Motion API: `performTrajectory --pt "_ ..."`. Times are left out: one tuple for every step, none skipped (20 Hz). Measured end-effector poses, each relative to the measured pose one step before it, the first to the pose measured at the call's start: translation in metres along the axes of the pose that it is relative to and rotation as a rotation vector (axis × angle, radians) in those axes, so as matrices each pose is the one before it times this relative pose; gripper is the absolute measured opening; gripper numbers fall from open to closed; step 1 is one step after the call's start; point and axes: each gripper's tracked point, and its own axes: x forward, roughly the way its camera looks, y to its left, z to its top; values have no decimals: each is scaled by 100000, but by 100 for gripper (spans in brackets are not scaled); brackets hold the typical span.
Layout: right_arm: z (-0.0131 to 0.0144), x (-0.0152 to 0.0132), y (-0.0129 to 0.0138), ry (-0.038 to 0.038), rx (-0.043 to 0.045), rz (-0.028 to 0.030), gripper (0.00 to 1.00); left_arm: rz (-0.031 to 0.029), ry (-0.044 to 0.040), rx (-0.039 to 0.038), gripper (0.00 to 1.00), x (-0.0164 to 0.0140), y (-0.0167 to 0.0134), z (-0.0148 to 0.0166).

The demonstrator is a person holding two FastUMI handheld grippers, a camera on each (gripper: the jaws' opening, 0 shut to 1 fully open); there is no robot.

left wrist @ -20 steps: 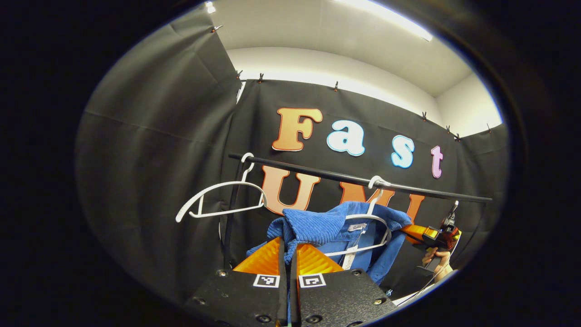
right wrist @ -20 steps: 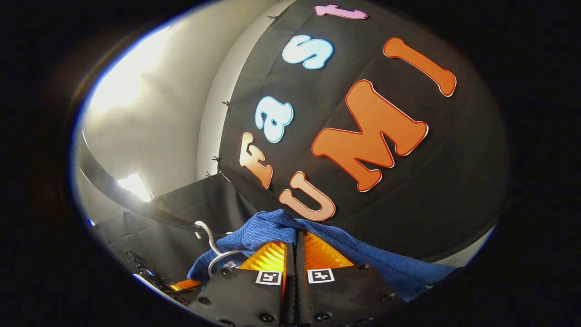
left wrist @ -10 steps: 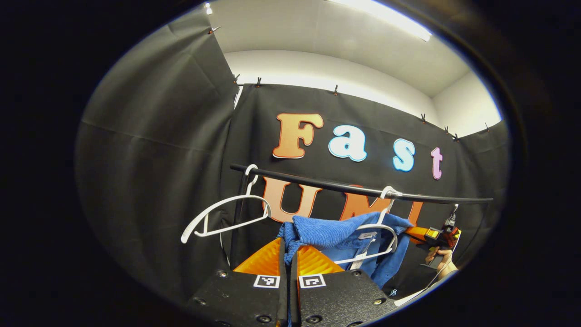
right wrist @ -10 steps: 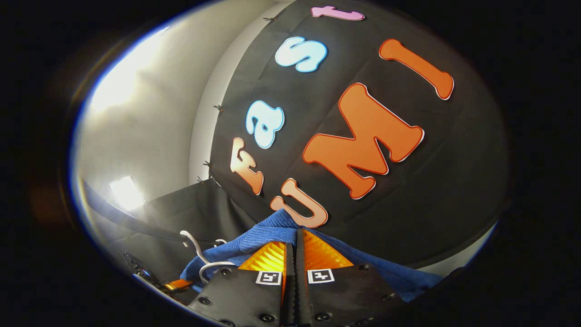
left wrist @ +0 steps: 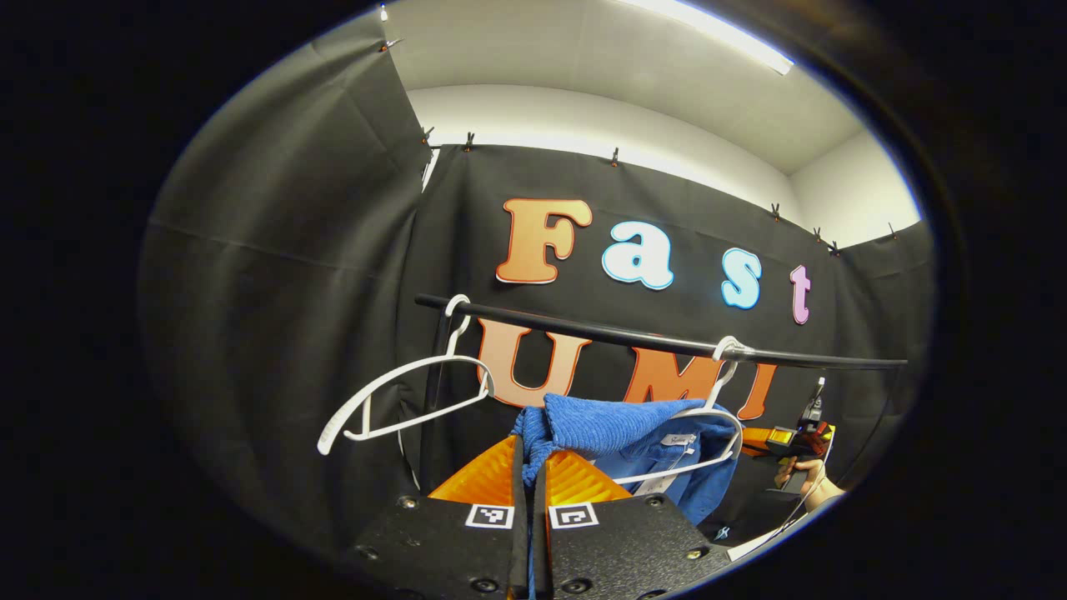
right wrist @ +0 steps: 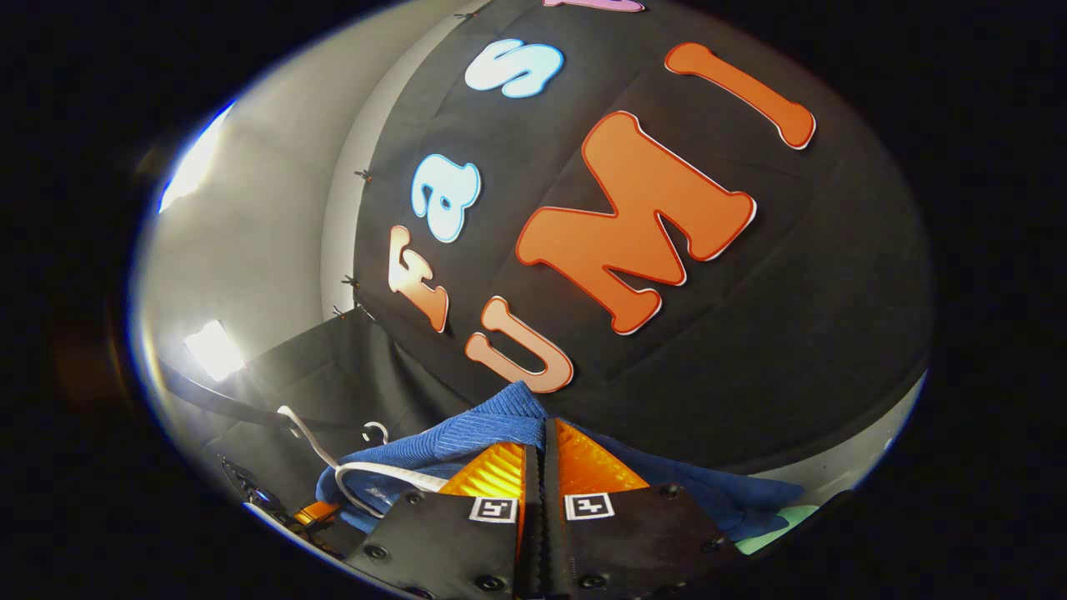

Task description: Grasp the clothes on the hanger with both hands and then place them into the laundry hamper below.

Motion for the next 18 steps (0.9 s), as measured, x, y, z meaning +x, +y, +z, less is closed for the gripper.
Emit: performTrajectory --pt "-227 127 -315 666 2239 859 7 -570 764 -996 2 117 -75 -316" --pt "-279 111 -242 720 2627 1521 7 -336 451 -578 2 49 55 -121" --pt "-253 -151 -118 247 2634 1880 7 -192 -8 -279 2 15 9 74" --pt "-149 6 -94 335 2071 1473 7 -409 -388 -64 2 118 -47 105" --pt "-488 -88 -280 1144 1456 967 7 -350 -239 55 2 -38 -37 23" --pt "-476 -24 -212 1460 1790 1233 7 113 221 154 2 -84 50 19" --pt "-237 116 -10 1323 2170 1370 7 292 183 113 2 30 33 -25" --pt "-307 148 -154 1126 2154 1263 7 110 -331 -305 2 34 -55 89" --pt "-168 241 -313 897 1956 855 7 -384 -541 -585 2 17 -133 167" --pt "-281 338 -539 1387 1976 357 7 -388 -75 -366 2 32 106 121" --pt "-553 196 -601 1385 2302 136 7 -161 672 -77 2 -113 -42 -53" --pt "-372 327 -623 934 2212 -83 7 -176 422 -378 2 -143 -111 -43" --pt "-466 325 -669 187 424 -1245 7 -254 619 -721 2 -31 -80 -50" --pt "-429 471 -823 -350 -506 -1540 7 120 752 -900 2 -204 -153 -100" --pt "-897 192 -518 755 482 -740 7 1385 618 -484 0 37 317 -99" --pt "-842 -46 -180 1665 1974 347 7 1296 652 -579 2 129 342 -408" --pt "-846 -173 -110 1130 2010 513 7 115 238 -1688 2 159 246 -397" --pt "-439 230 -372 102 1581 227 7 -239 69 -1853 2 -126 73 -182"
